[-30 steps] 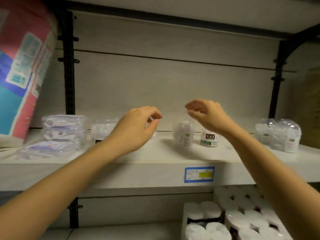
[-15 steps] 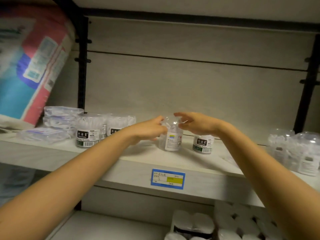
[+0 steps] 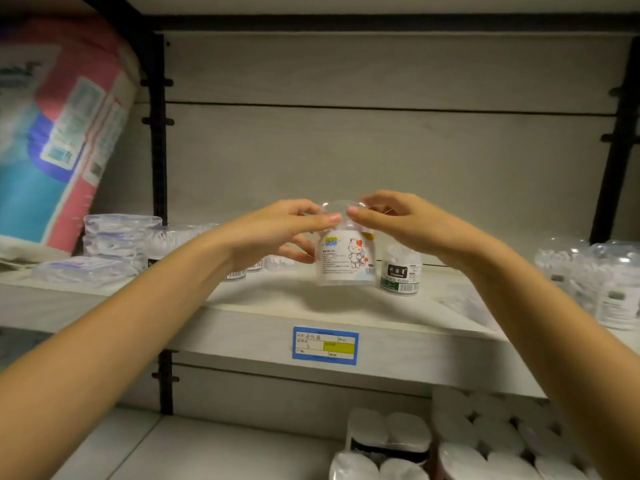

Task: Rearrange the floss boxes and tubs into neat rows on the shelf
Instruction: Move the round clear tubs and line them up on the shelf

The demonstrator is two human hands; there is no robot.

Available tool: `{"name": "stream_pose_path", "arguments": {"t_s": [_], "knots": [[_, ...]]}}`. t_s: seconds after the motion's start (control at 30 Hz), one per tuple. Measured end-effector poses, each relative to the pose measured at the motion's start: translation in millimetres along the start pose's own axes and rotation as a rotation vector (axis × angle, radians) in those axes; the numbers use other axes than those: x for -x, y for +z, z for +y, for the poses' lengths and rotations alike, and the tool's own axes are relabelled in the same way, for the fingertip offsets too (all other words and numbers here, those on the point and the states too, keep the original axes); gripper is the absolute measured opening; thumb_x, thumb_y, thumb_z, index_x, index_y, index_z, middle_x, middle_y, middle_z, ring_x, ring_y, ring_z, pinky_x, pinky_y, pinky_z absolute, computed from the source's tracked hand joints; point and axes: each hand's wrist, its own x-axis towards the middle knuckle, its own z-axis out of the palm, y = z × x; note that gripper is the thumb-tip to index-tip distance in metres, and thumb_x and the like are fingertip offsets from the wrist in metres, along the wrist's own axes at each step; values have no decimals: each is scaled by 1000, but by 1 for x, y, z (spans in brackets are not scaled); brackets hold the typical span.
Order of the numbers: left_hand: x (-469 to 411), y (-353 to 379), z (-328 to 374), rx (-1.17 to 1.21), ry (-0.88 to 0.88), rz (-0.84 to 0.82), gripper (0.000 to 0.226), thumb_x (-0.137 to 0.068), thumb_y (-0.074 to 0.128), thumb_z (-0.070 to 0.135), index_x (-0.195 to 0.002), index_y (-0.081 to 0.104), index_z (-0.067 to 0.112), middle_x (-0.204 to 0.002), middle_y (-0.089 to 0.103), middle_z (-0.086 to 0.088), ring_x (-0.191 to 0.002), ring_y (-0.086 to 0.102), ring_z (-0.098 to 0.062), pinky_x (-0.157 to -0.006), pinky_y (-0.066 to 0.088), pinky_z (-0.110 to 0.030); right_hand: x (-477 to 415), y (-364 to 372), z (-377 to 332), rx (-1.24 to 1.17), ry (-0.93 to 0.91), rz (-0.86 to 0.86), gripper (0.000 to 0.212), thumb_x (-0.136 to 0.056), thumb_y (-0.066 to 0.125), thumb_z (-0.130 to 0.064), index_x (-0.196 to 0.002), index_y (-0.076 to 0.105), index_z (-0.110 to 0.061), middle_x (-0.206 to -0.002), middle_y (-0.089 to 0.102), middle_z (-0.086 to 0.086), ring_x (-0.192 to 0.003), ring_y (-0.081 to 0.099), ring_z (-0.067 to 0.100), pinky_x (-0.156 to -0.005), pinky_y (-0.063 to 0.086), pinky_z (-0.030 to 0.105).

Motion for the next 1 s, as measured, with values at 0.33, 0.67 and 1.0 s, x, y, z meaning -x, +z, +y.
{"name": "stream_pose_path", "arguments": {"t_s": [0.33,0.67,1.0], "knots": [[14,32,29,-9,167,40,55,-68,59,42,-117,56,17,-102,69,1,-88,66,-13,-78,54,-25,46,-15,0,-65,-18,191,55,-84,53,-50,-131,48,-22,-124,55,-3,-105,57,10,-90,48,27],[-14,138,75,61,289,-29,56,-67,57,40,-118,55,18,-109,69,0,-99,66,-13,-83,54,-29,108,-102,62,65,-7,227,57,-82,54,-54,-132,46,-30,-127,53,-9,-97,53,-2,-74,43,10],[-60,271,126,-1,383,-22,50,-79,62,46,-123,51,25,-121,60,1,-110,60,-14,-95,49,-31,164,-216,137,235,0,48,75,-58,64,-62,-126,46,-35,-108,52,-21,-95,55,-4,-73,46,14]]}}
